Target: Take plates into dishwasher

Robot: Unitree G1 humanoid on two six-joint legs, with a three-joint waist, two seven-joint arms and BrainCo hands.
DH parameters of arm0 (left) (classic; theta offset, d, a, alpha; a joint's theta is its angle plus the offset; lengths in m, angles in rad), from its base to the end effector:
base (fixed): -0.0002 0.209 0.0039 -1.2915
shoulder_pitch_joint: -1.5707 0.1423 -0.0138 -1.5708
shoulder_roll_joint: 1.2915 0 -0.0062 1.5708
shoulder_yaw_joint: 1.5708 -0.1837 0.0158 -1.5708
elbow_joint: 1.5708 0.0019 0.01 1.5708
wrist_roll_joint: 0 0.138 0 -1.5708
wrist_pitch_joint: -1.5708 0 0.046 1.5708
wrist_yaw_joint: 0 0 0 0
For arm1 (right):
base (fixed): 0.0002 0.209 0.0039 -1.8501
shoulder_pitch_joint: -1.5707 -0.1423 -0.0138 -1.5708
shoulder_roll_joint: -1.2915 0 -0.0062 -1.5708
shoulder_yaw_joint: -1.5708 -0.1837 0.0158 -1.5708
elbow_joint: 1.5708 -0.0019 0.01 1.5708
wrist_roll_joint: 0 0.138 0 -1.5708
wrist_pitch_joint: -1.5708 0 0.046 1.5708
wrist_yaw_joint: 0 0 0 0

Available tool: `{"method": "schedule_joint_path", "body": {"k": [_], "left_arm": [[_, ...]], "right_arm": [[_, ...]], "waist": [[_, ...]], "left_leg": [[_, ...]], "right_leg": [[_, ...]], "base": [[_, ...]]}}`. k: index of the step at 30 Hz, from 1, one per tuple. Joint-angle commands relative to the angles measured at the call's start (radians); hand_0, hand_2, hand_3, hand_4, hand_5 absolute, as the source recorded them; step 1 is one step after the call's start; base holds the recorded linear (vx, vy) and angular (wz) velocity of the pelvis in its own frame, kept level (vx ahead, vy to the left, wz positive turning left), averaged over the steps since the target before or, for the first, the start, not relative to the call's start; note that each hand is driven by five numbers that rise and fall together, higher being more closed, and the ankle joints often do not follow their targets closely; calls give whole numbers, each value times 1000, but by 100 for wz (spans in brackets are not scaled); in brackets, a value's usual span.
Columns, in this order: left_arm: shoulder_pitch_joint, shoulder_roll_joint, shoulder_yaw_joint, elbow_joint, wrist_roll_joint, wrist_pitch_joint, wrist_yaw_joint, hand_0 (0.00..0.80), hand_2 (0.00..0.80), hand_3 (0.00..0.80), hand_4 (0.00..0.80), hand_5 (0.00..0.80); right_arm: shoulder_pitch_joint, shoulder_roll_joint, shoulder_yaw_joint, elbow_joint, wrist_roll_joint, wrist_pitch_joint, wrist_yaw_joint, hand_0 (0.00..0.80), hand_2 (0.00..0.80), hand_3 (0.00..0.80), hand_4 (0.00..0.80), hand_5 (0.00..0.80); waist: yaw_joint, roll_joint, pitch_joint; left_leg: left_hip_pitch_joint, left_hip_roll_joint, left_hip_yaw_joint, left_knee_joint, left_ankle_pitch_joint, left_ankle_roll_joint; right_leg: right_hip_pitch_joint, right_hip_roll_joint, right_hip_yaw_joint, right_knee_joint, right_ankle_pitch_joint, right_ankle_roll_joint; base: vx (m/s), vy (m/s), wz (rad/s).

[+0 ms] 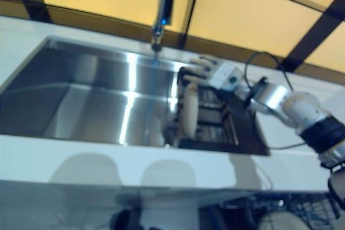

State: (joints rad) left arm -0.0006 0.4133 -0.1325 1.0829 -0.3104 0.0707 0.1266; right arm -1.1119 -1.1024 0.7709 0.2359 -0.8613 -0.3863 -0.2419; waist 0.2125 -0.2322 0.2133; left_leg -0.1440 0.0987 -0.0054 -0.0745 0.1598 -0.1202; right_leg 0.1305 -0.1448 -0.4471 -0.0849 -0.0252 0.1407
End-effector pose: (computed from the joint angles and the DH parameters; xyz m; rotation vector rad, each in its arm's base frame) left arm 0.0939 0.2776 -0.0895 0.2273 1.1161 0.3913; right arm 0.2997 -0.2070 0.2668 -2.0841 -1.0300 0.2386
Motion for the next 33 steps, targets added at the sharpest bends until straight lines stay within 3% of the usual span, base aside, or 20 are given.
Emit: {"method": "schedule_joint_path", "body": {"k": [1, 31, 32, 33], "left_arm": [[-29, -7, -30, 32, -26, -15, -1, 0, 0, 0, 0, 0], [-89, -3, -35, 10, -65, -9, 6, 0, 0, 0, 0, 0], [-91, -3, -36, 10, -69, -10, 6, 0, 0, 0, 0, 0], [-92, -3, -36, 12, -70, -13, 6, 0, 0, 0, 0, 0]], "right_arm": [[-26, -1, -26, -23, 41, 51, 12, 0, 0, 0, 0, 0], [5, 82, 40, -13, -17, 37, 74, 0, 0, 0, 0, 0], [4, 83, 46, -13, -24, 37, 75, 53, 53, 53, 53, 53], [2, 84, 52, -13, -37, 37, 73, 245, 245, 245, 245, 245]], "waist": [[46, 32, -36], [53, 38, 48], [53, 38, 51], [53, 39, 54]], "left_leg": [[43, -33, 21, -13, -55, 48], [7, -28, 26, -13, -56, 51], [5, -28, 26, -13, -55, 51], [3, -28, 25, -13, -55, 50]], "right_leg": [[-48, 35, -21, 78, 12, -32], [-117, 21, -31, 110, 17, -30], [-119, 21, -31, 110, 17, -30], [-121, 20, -31, 111, 17, -30]], "base": [[0, 0, 0], [-5, 1, 0], [0, 0, 0], [-38, 10, 0]]}}
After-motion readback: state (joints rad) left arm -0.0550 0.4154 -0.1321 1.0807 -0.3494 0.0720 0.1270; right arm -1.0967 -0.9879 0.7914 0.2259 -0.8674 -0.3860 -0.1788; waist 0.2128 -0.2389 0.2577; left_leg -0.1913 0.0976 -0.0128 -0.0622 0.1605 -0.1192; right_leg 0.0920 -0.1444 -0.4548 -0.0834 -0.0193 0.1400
